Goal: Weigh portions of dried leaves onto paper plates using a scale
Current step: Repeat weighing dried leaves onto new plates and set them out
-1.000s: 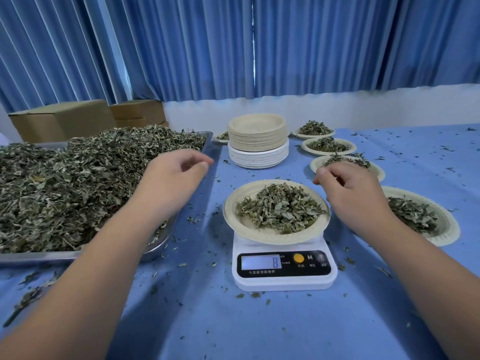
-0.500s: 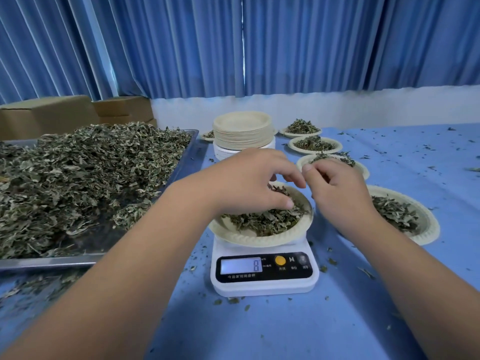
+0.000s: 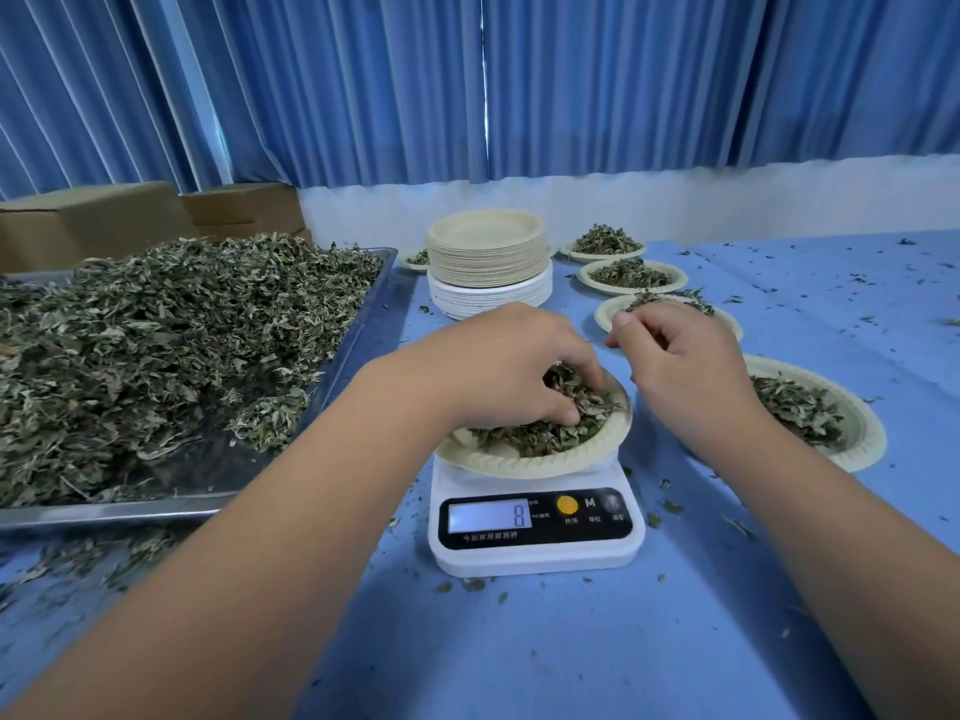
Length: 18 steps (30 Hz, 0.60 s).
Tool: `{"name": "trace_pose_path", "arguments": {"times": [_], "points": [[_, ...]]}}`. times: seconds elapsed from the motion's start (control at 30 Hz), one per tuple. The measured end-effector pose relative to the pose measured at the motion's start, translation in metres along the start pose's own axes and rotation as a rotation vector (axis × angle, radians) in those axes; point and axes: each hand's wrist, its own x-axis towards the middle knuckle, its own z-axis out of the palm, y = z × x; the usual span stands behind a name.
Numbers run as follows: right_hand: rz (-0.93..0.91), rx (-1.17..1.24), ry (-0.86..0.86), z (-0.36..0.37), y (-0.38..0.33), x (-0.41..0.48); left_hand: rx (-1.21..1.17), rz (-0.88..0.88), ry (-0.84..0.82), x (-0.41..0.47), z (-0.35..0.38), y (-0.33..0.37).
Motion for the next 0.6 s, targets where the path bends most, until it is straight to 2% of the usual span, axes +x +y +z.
{"name": "trace_pose_path", "arguments": {"times": [0.47, 0.6], "points": [[-0.005, -0.023, 0.008, -0.002, 0.002, 0.001, -0.184, -0.007, 0.244, -0.005, -0.006, -0.009], [-0.008, -0.039, 0.005, -0.001, 0.001, 0.001, -0.344, -0.067, 0.332, -0.008, -0.009, -0.009]]}}
